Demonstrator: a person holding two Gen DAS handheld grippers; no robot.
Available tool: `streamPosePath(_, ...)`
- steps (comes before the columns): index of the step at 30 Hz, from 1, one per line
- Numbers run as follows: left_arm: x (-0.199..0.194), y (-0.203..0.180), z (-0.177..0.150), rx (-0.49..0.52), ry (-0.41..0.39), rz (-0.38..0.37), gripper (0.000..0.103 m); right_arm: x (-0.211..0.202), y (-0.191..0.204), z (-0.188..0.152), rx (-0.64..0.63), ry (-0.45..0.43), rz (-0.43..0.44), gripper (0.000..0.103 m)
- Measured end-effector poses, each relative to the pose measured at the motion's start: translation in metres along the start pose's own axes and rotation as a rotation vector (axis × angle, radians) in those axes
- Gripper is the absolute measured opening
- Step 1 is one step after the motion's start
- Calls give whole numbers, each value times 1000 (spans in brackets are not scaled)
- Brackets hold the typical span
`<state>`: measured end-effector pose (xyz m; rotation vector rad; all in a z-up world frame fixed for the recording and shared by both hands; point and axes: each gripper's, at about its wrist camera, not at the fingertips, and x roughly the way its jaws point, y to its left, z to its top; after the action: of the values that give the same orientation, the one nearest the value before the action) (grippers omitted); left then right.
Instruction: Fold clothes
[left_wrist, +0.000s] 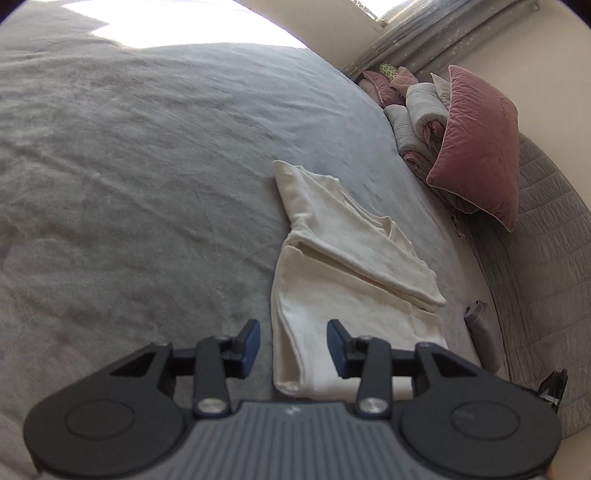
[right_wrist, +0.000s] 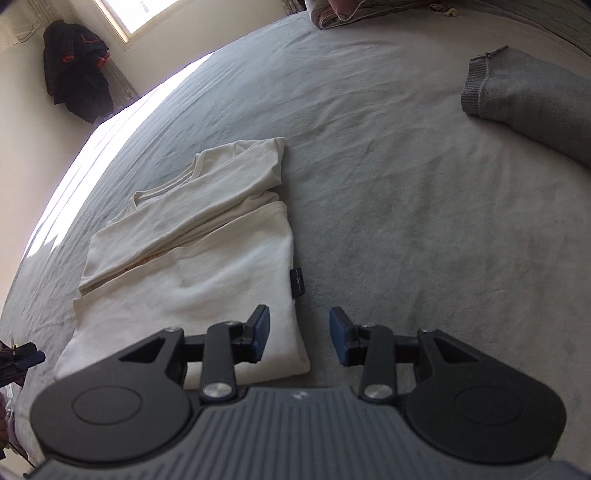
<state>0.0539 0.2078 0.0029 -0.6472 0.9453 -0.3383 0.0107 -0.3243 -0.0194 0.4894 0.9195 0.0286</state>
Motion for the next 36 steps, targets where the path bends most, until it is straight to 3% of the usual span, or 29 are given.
streamPosePath(4, -3, -1, -18, -89, 45, -24, 60, -12, -10, -8, 121, 14, 44, 40)
streamPosePath(9, 9, -2, -51, -158, 49, -38, 61, -13, -6, -23, 197, -17, 72, 40)
streamPosePath(15, 28, 1, -79, -301, -112, -35, 58, 3, -7, -44, 290, -39, 90, 41)
streamPosePath(20, 55, -1, -98, -485, -211, -43, 39, 12, -15, -55, 449, -144, 150, 41)
streamPosePath(26, 72, -7, -101, -577, -327, 15, 14, 17, -5, -59, 460, -264, 112, 37)
streamPosePath(32, 80, -11, -95, -585, -364, 49, 7, 27, 3, -60, 464, -334, 31, 12)
streamPosePath(36, 80, -18, -92, -573, -387, 88, 6, 28, 3, -65, 470, -365, 6, 9)
